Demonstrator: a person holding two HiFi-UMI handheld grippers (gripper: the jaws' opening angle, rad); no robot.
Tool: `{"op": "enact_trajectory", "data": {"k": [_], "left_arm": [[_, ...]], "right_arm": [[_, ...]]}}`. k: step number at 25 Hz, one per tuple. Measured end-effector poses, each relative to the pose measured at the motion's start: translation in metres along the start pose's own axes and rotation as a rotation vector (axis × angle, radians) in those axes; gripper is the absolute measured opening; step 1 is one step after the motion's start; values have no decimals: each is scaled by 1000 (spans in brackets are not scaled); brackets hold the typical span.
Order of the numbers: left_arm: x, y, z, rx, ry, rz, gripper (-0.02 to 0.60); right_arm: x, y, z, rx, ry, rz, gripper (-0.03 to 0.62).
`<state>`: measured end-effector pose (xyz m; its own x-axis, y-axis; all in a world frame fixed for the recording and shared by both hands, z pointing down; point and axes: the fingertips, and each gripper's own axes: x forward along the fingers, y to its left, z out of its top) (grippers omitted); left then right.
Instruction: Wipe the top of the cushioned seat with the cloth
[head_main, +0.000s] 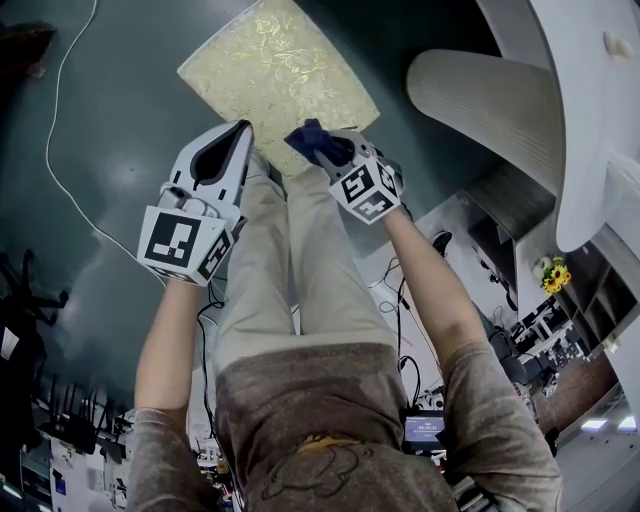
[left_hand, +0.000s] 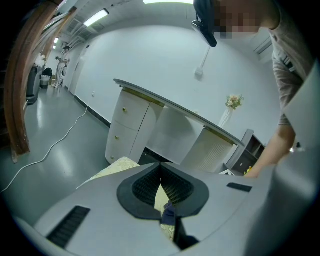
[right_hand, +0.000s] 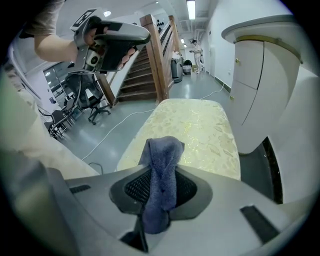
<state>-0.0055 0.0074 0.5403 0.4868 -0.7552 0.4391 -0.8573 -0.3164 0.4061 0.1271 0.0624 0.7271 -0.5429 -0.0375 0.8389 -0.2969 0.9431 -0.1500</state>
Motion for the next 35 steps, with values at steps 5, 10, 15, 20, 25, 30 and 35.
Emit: {"op": "enact_trajectory", "data": {"k": [5, 10, 15, 20, 25, 30, 35], "left_arm": [[8, -4, 1, 1, 7, -8, 17], [16, -8, 2, 5, 15, -16, 17], [23, -10, 3, 6, 26, -19, 17], [31, -17, 2, 10, 38, -34, 17], [36, -26, 6, 17, 50, -52, 17], [38, -28, 18, 41, 46, -62, 17], [36, -33, 38, 69, 41, -57, 17]], "right_arm": [[-9, -26, -8, 13, 5, -32, 87], [-17, -48, -18, 35, 9, -67, 89], [-24, -68, -24, 71, 2, -91, 89], [-34, -91, -34, 140, -11, -128, 89], [-47, -119, -48, 213, 7, -200, 87], [-69, -152, -46, 256, -17, -287, 86], [-99, -168, -16, 292, -119, -338, 86]]}}
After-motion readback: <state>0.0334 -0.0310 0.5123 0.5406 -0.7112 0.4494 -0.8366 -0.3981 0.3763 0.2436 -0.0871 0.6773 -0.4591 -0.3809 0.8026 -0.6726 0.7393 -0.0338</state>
